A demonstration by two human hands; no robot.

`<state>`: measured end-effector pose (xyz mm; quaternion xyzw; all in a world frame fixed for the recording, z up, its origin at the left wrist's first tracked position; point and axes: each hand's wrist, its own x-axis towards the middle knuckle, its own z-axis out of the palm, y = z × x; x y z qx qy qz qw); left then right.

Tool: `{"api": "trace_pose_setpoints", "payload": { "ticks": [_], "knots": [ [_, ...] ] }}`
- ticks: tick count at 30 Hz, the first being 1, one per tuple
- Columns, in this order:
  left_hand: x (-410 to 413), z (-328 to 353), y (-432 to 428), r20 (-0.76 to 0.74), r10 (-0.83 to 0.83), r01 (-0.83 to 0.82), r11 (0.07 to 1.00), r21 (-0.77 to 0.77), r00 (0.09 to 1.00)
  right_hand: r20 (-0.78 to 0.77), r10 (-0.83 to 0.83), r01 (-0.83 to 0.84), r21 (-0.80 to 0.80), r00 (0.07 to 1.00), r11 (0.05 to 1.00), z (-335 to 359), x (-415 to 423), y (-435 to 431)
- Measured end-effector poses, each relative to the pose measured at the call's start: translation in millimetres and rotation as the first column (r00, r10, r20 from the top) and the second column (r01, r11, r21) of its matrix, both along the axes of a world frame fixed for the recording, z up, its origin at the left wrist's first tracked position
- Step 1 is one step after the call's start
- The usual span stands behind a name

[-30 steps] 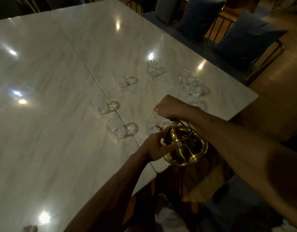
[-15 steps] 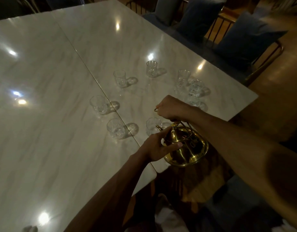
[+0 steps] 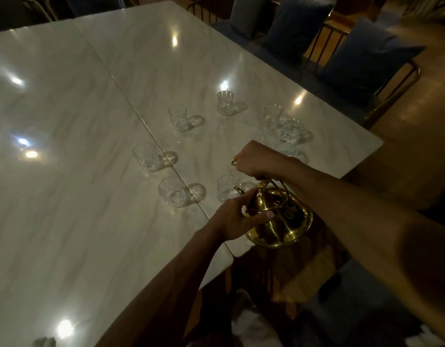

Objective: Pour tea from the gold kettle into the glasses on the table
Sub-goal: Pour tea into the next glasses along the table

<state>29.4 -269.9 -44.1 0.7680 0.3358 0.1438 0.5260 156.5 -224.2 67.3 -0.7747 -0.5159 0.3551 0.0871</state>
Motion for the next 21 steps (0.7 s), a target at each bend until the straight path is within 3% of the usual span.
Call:
{"api": "trace_pose_setpoints", "payload": {
  "ticks": [21],
  "knots": [
    [-17, -3, -2, -0.04, -0.066, 0.07, 0.991, 0.114, 0.997, 0.043, 0.02, -0.029, 0.22, 0.999, 0.975, 3, -9, -48]
  ]
}}
